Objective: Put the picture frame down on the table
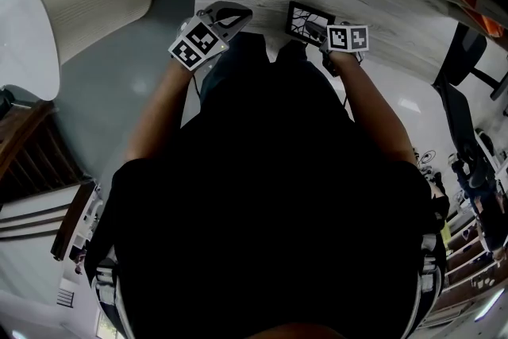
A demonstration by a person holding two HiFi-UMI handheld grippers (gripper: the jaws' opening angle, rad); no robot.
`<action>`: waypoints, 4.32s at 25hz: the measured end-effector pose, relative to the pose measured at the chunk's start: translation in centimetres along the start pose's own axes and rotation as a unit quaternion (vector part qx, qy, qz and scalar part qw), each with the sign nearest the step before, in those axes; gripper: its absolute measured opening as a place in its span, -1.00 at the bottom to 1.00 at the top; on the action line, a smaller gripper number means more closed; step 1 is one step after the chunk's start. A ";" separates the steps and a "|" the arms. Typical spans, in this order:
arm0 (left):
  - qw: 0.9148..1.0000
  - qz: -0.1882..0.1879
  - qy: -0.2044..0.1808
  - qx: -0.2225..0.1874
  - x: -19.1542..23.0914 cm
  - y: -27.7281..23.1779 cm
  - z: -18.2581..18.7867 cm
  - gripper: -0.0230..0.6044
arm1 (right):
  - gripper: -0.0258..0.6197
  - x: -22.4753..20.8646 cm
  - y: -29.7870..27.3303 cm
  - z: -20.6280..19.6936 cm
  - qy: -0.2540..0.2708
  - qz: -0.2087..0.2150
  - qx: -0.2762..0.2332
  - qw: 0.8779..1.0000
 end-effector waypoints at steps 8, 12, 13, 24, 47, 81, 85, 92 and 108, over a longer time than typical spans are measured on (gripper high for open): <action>1.000 -0.005 0.000 0.003 0.1 -0.1 -0.2 -0.87 | -0.82 -0.8 -0.1 0.3 -0.028 -0.006 -0.005 1.000; 1.000 -0.019 0.004 0.007 -0.3 -0.4 -0.4 -0.87 | -0.82 -0.9 -0.3 0.4 -0.039 -0.012 -0.001 0.999; 1.000 -0.022 0.002 0.009 -0.5 -0.5 -0.4 -0.87 | -0.82 -0.9 -0.3 0.5 -0.039 -0.014 -0.001 0.999; 0.999 -0.035 -0.007 0.009 -0.6 -0.9 -0.5 -0.87 | -0.68 -1.2 0.1 0.8 -0.007 -0.064 0.011 0.998; 0.999 -0.044 -0.007 0.026 -1.4 -0.6 -2.3 -0.87 | -0.09 -3.3 1.1 0.0 0.050 -0.172 0.028 0.983; 0.998 -0.050 -0.006 0.033 -3.0 -1.5 -3.1 -0.87 | 0.15 -5.9 2.4 0.4 0.066 -0.215 -0.002 0.974; 0.998 -0.050 -0.007 0.033 -3.1 -1.3 -3.2 -0.87 | 0.15 -5.6 2.3 0.4 0.066 -0.215 -0.003 0.974; 0.998 -0.050 -0.007 0.031 -3.1 -1.1 -3.4 -0.87 | 0.15 -5.6 2.4 0.1 0.064 -0.219 -0.003 0.974; 0.998 -0.049 -0.018 0.032 -3.4 -0.6 -3.5 -0.87 | 0.14 -4.4 3.2 0.9 0.102 -0.234 -0.029 0.967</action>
Point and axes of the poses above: the fingertips, and each gripper's own axes: y backward along the fingers, x to its left, z out of its top, the point moved 1 cm from there along y, backward along the fingers, and after that the axes turned 13 degrees about z, right-handed, at the moved point
